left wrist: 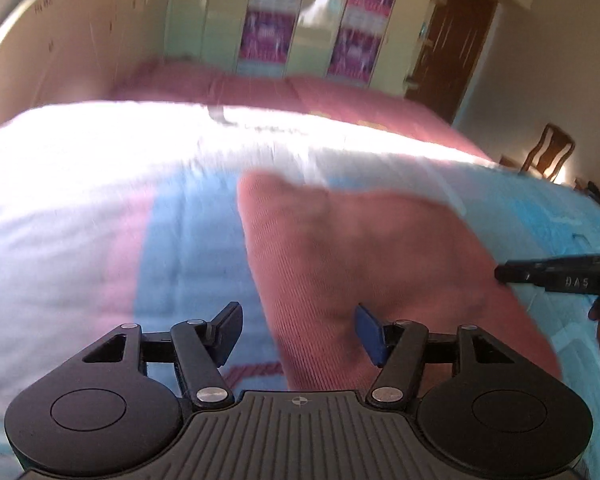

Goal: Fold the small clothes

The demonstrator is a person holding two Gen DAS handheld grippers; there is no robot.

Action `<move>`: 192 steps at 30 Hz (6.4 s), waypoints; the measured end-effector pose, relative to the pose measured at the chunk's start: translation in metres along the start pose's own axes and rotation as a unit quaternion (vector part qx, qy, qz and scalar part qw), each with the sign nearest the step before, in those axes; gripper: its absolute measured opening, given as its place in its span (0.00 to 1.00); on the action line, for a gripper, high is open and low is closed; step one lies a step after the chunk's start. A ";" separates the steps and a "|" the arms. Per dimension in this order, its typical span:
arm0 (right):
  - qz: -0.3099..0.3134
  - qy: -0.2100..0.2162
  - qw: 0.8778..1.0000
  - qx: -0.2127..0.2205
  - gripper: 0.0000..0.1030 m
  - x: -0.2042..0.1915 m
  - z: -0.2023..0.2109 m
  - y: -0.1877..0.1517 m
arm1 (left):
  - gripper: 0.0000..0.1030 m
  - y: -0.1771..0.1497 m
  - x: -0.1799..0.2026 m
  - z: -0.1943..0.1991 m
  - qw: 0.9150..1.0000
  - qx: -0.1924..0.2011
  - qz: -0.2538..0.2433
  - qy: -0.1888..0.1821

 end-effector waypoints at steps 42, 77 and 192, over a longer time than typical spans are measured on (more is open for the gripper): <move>0.118 -0.061 0.989 -0.070 0.15 -0.038 0.016 -0.092 | 0.18 -0.102 0.070 0.010 0.998 -0.053 0.005 0.043; 0.015 -0.062 0.992 0.113 0.99 -0.049 0.276 -0.211 | 1.00 -0.213 0.217 0.255 0.988 0.110 -0.003 0.110; 0.007 -0.073 0.985 0.154 0.99 -0.066 0.339 -0.249 | 1.00 -0.244 0.246 0.322 0.979 0.172 -0.004 0.113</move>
Point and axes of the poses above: each gripper's, at about its wrist camera, not at the fingertips, and z roughly against the way its jaws point, x to its right, y to its top, the point moved 5 cm from there along -z, roughly the way its jaws point, and after that the axes turned 11 degrees about -x, right-handed, at the moved point
